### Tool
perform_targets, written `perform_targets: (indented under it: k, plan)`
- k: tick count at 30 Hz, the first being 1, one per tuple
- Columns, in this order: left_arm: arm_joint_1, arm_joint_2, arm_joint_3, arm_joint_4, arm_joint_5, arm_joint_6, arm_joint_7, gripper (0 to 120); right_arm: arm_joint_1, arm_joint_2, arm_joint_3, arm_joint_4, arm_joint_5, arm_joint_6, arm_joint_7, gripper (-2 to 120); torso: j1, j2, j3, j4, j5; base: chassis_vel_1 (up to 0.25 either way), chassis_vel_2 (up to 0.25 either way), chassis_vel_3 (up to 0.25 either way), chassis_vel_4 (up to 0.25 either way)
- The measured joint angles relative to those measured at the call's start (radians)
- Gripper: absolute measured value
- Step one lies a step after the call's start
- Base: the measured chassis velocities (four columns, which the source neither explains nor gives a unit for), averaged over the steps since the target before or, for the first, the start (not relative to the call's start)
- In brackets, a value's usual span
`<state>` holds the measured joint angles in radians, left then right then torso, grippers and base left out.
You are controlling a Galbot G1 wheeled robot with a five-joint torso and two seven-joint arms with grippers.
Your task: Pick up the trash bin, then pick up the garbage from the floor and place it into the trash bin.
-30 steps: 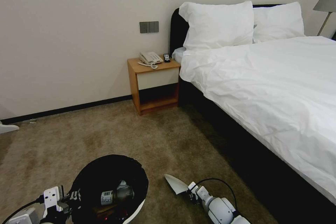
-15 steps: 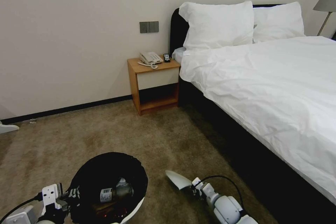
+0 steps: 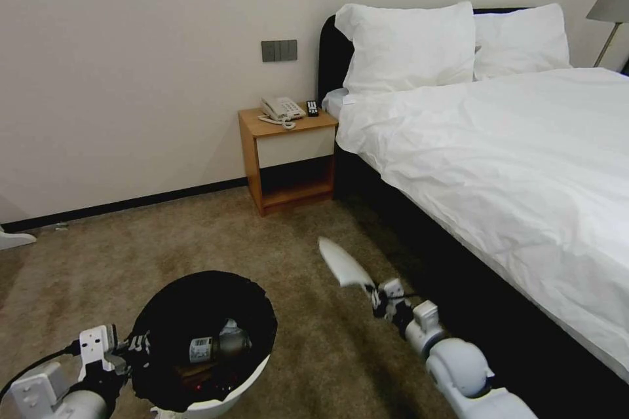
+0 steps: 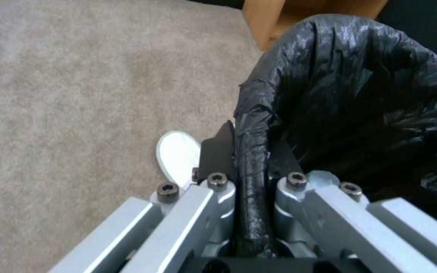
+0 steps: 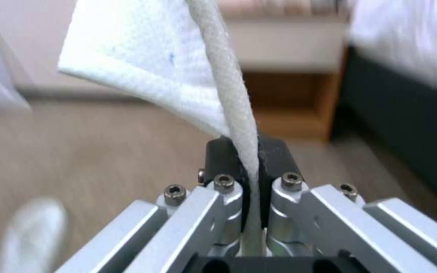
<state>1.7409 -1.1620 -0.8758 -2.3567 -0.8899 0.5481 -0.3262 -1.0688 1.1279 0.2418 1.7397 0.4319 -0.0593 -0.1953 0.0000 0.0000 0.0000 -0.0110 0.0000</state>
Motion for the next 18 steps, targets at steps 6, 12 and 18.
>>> perform_targets:
  k: [6, 12, 18]
  plan:
    - [-0.015, 0.009, 0.000, 0.011, -0.008, 0.002, -0.001, 4, 0.066, -0.019, -0.062, 0.098, 0.175, 0.050, -0.027, 1, 0.000, 0.000, 0.000, 0.0002, -0.0001, 0.000, 0.000, 0.000, 0.000]
    - [-0.020, 0.005, 0.000, 0.017, -0.009, 0.002, -0.002, 4, 0.213, -0.002, -0.188, 0.129, 0.343, 0.122, -0.072, 1, 0.000, 0.000, 0.000, 0.0002, 0.0000, 0.000, 0.000, 0.000, 0.000]
    - [-0.018, -0.006, -0.002, 0.020, -0.005, 0.001, -0.001, 4, 0.440, 0.067, -0.396, 0.140, 0.521, 0.180, -0.110, 1, 0.000, 0.000, 0.000, 0.0006, -0.0001, 0.000, 0.000, 0.000, 0.000]
